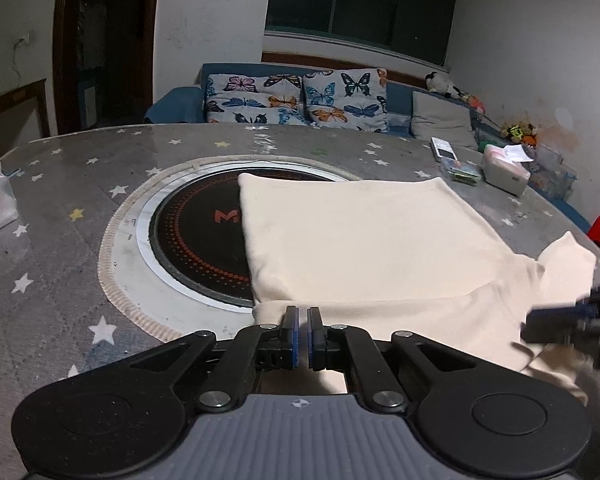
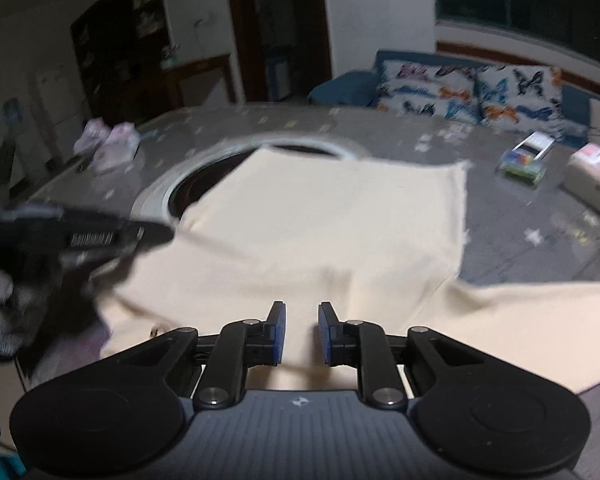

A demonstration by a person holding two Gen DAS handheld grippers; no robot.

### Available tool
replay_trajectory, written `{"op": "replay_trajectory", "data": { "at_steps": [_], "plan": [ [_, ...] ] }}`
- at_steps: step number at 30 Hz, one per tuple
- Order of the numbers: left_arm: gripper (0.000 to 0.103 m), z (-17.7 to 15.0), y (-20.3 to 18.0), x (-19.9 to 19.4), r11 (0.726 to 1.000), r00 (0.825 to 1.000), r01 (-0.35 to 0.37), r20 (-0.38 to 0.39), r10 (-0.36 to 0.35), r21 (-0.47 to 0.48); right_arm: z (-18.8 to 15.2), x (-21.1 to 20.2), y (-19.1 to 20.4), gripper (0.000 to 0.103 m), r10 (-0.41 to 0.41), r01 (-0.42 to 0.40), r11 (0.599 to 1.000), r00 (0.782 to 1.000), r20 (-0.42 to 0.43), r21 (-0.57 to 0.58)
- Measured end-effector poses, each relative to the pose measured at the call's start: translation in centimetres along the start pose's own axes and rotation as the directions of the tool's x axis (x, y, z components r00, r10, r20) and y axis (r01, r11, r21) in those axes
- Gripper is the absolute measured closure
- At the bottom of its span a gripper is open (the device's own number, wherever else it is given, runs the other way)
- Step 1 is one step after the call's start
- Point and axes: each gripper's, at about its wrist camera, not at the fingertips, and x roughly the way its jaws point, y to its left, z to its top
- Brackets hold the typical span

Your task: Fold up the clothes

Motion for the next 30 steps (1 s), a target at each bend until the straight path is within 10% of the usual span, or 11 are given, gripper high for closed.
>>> {"op": "replay_trajectory", "data": {
  "at_steps": [17,30],
  "plan": [
    [0.098,1.6,-7.8,2.7,0.980,0.982,0.180,-0.080,-0.173,0.082,-1.3,-5.0,-6.9,0.086,-0.155,0.136,0.965,0.986,0.069,0.226],
    [0.093,1.9,-9.4,2.7,0.979,0.987,0.156,-0.052,-0.150,0.133,-4.6,-7.4,-21.0,0.081,-0.461,0.375,0.726,0.888,0.002,0.576]
  ]
}}
